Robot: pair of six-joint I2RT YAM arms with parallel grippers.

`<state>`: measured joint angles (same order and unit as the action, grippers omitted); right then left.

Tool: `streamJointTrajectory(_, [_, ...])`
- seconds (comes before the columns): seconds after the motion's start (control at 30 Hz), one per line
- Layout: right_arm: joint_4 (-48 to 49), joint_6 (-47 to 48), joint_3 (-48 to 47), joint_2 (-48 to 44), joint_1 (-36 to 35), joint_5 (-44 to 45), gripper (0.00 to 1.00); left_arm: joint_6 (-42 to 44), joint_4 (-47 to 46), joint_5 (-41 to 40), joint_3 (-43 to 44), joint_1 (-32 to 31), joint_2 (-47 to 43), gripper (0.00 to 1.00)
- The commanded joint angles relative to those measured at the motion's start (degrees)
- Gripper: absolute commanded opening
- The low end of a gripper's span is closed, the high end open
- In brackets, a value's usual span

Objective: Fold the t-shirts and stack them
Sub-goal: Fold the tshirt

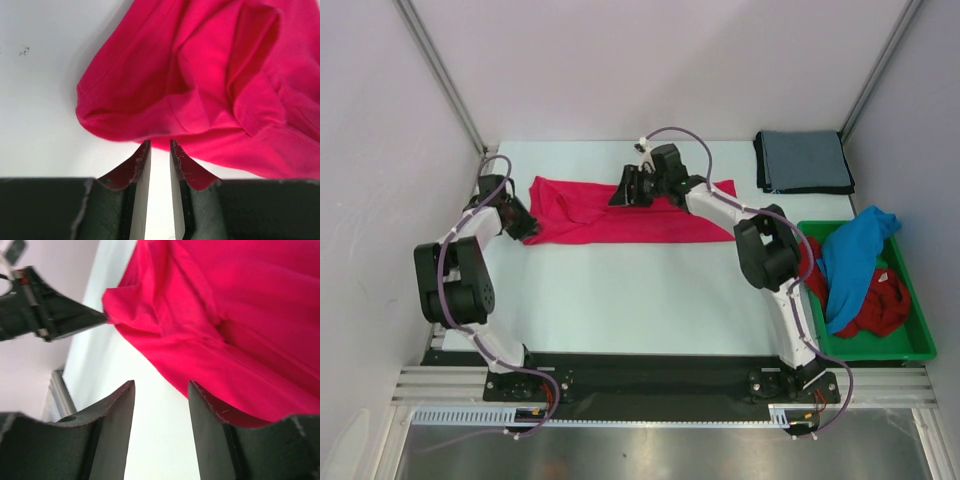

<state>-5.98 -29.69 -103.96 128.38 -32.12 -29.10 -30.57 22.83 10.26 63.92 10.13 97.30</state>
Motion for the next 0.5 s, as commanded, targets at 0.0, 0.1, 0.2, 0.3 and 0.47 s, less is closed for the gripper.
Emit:
streamJointTrajectory(0.0, [7.02, -5.55, -4.49, 4.41, -0.75, -5.35, 0.51, 0.68, -3.14, 1.08, 3.57, 0.68, 3.33, 0.26])
streamJointTrajectory(0.1, [8.51, -7.13, -6.08, 6.79, -1.45, -5.7, 0.51, 0.77, -2.97, 0.46, 7.87, 1.47, 9.99, 0.25])
streamJointTrajectory(0.2, [9.67, -9.06, -6.86, 8.11, -1.54, -6.4, 0.51, -0.19, -1.82, 2.04, 9.99, 2.87, 12.12, 0.15])
streamJointTrajectory(0.3, [8.97, -10.64, -8.53, 9.78, -1.37, -5.97, 0.51, 0.51, -2.09, -0.23, 9.47, 2.79, 8.71, 0.15])
streamJointTrajectory(0.47, [13.52, -20.12, -6.44, 11.54, -1.28, -4.39, 0.52, 1.03, -3.67, -0.42, 7.01, 2.0, 1.5, 0.33])
